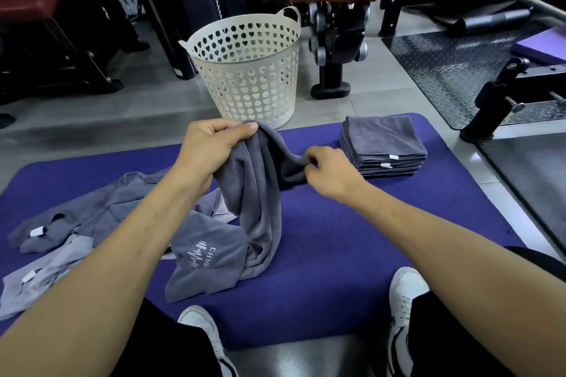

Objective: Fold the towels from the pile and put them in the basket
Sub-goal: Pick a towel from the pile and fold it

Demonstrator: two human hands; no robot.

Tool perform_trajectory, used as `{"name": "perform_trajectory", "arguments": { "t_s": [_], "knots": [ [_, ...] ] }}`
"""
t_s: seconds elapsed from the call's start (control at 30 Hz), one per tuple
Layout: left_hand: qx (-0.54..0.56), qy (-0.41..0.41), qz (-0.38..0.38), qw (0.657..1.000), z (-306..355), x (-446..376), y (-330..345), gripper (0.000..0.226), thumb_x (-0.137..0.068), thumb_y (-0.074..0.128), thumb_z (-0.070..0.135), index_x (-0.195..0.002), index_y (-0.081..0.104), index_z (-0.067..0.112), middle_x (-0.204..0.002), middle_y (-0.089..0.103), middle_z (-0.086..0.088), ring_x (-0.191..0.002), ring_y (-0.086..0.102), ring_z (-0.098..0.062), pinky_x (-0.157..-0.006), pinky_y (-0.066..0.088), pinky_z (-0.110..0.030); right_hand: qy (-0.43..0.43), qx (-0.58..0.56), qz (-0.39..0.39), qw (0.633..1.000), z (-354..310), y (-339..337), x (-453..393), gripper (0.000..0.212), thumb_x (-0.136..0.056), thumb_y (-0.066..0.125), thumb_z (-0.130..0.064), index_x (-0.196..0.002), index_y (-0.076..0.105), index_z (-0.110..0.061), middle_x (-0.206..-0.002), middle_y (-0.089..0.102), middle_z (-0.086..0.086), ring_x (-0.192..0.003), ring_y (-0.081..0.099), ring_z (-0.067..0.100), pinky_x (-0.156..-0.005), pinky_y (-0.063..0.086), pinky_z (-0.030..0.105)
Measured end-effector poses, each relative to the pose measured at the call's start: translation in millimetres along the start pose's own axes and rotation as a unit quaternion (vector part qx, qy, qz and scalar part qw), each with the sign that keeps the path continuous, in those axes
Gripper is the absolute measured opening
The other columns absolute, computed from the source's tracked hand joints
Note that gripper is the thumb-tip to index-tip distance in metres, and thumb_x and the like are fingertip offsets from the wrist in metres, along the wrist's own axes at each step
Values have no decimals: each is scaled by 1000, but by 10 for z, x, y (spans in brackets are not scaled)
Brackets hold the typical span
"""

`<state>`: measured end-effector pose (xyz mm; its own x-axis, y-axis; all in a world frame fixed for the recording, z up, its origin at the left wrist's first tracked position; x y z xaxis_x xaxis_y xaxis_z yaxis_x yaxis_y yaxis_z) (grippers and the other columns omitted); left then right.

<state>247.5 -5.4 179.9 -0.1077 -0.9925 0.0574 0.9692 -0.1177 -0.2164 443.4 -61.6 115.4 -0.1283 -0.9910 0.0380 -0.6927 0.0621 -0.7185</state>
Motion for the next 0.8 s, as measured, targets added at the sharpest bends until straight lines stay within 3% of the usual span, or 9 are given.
{"name": "perform_trajectory", "arguments": {
  "t_s": [0.17, 0.3, 0.4, 0.5, 0.53, 0.6, 0.67, 0.73, 0.8],
  "knots": [
    [-39, -21, -6, 999, -149, -78, -88, 17, -80, 80, 29, -80, 77, 12, -77, 71, -3, -65, 62, -11, -66, 51, -25, 21, -140, 60, 988, -35, -212, -36, 25, -93, 36, 0, -97, 59, -9, -80, 70, 11, -61, 71, 18, -62, 61, 37],
    [-58, -38, -8, 998, -226, -147, -99, 15, -82, 79, 30, -82, 77, 15, -72, 71, 2, -62, 62, -8, -61, 50, -21, 7, -147, 75, 986, 0, -338, -18, 15, -87, 58, -7, -99, 64, -15, -87, 73, -1, -79, 71, 11, -79, 60, 34],
    [-94, -58, -77, 991, -255, -168, -66, 18, -73, 83, 23, -88, 77, 16, -83, 72, -3, -75, 64, -14, -72, 50, -30, -18, -113, 86, 990, -4, -410, 27, 23, -83, 66, -4, -99, 65, -21, -93, 72, -5, -89, 68, 10, -85, 57, 31],
    [-158, -58, -165, 972, -284, -190, -25, 50, -74, 73, 2, -120, 66, 21, -108, 69, -3, -87, 64, -15, -80, 51, -31, -42, -133, 113, 984, -11, -504, 72, 24, -89, 62, 0, -97, 66, -23, -87, 72, -2, -79, 69, 10, -82, 58, 31],
    [-189, -54, -179, 964, -301, -203, -18, 63, -78, 69, -5, -135, 55, 19, -110, 68, -2, -87, 64, -14, -81, 51, -30, -54, -118, 120, 984, -9, -539, 84, 23, -91, 59, -1, -98, 67, -21, -85, 72, -3, -75, 68, 9, -79, 58, 29],
    [-244, -30, -166, 955, -348, -233, -32, 71, -81, 67, -8, -143, 46, 18, -99, 71, -2, -81, 63, -16, -77, 51, -31, -80, -62, 117, 988, -7, -601, 109, 22, -93, 55, -1, -99, 70, -17, -82, 69, -9, -73, 64, 4, -75, 54, 24],
    [-293, 11, -128, 947, -368, -231, -56, 55, -80, 68, -5, -128, 60, 19, -88, 74, -1, -82, 64, -17, -70, 48, -25, -83, -33, 103, 991, 5, -638, 131, 24, -94, 53, 0, -94, 71, -16, -77, 66, -13, -71, 63, 6, -68, 48, 15],
    [-326, 63, -96, 938, -380, -221, -81, 34, -79, 66, -3, -98, 73, 24, -82, 74, 5, -85, 68, -15, -65, 47, -22, -59, -31, 93, 993, 51, -647, 133, 26, -96, 51, -1, -89, 69, -17, -76, 66, -10, -68, 63, 7, -60, 46, 9],
    [-316, 94, -86, 940, -394, -221, -96, 36, -82, 59, -4, -81, 75, 28, -78, 73, 9, -75, 67, -11, -60, 49, -20, -23, -47, 78, 996, 101, -625, 129, 23, -99, 47, -3, -92, 65, -16, -83, 67, 1, -69, 66, 11, -59, 55, 17]
  ]
}}
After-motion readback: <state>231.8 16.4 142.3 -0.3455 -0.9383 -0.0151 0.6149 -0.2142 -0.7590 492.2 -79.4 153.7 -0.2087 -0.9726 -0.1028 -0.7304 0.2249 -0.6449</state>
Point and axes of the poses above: each hand's wrist, its own x-axis away from the middle knuckle, its own y-axis out of the palm, z = x × y, the point moved 2 cm from there along -x, towards the middle knuckle
